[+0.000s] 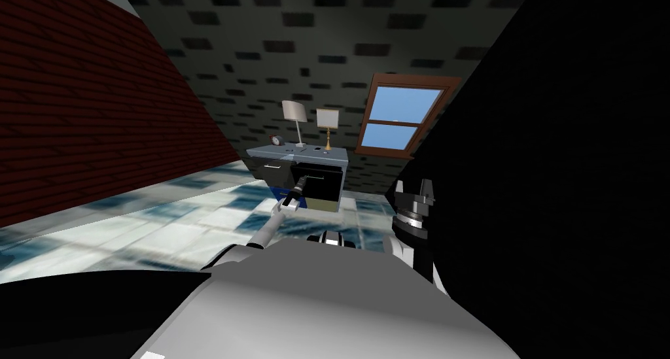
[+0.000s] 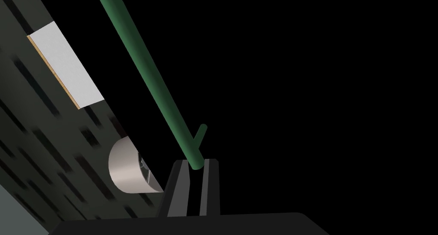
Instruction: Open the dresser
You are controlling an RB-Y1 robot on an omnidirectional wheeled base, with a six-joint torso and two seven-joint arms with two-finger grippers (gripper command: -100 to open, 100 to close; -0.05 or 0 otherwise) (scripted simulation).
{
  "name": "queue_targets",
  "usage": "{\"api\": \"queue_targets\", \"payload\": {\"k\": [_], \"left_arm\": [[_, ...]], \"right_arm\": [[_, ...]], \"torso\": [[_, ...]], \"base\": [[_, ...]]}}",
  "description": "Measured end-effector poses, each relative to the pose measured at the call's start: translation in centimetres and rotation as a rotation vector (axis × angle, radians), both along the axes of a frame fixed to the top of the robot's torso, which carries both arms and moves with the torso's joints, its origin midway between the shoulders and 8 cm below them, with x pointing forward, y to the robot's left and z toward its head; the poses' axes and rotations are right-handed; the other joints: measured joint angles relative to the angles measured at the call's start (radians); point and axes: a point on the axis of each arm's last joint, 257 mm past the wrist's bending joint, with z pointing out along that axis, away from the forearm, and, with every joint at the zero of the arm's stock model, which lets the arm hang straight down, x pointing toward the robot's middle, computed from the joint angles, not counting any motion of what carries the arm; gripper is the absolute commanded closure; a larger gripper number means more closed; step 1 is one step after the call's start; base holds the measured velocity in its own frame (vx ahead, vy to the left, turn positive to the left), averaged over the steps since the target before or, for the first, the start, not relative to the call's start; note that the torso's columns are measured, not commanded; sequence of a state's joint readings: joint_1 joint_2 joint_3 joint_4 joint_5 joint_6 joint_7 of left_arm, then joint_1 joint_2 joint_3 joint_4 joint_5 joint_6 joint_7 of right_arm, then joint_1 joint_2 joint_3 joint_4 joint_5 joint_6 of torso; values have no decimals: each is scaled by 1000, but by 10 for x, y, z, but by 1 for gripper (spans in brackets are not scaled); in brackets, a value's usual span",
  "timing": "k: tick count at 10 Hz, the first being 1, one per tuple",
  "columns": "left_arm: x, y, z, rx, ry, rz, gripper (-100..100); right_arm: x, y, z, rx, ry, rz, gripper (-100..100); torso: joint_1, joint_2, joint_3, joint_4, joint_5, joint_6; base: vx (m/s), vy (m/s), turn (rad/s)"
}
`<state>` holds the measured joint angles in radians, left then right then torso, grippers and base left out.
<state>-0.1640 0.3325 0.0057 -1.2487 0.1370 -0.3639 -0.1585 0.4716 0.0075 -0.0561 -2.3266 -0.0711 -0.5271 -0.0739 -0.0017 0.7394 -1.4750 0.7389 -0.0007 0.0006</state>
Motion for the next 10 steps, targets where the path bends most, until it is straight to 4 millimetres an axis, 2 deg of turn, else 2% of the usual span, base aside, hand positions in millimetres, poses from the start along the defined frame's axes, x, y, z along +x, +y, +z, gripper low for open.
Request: {"api": "queue_targets", "payload": {"k": [2, 7, 8, 10], "left_arm": [[-3, -1, 1, 0, 3, -2, 100], [-7, -6, 4, -1, -5, -18, 100], [-8, -6, 1, -1, 3, -18, -100], [-1, -2, 13, -1, 1, -18, -100]], "right_arm": [[0, 0, 0, 0, 0, 0, 0], [0, 0, 0, 0, 0, 0, 0], [0, 0, 0, 0, 0, 0, 0], [0, 0, 0, 0, 0, 0, 0]], "torso": [[-1, 1, 0, 1, -1, 1], [-1, 2, 1, 3, -2, 0], [0, -2, -1, 3, -2, 0], [0, -4, -3, -1, 0, -1]], "base": [[-49, 6, 13], [-159, -7, 26], [-35, -5, 1], [-31, -16, 2]]}}
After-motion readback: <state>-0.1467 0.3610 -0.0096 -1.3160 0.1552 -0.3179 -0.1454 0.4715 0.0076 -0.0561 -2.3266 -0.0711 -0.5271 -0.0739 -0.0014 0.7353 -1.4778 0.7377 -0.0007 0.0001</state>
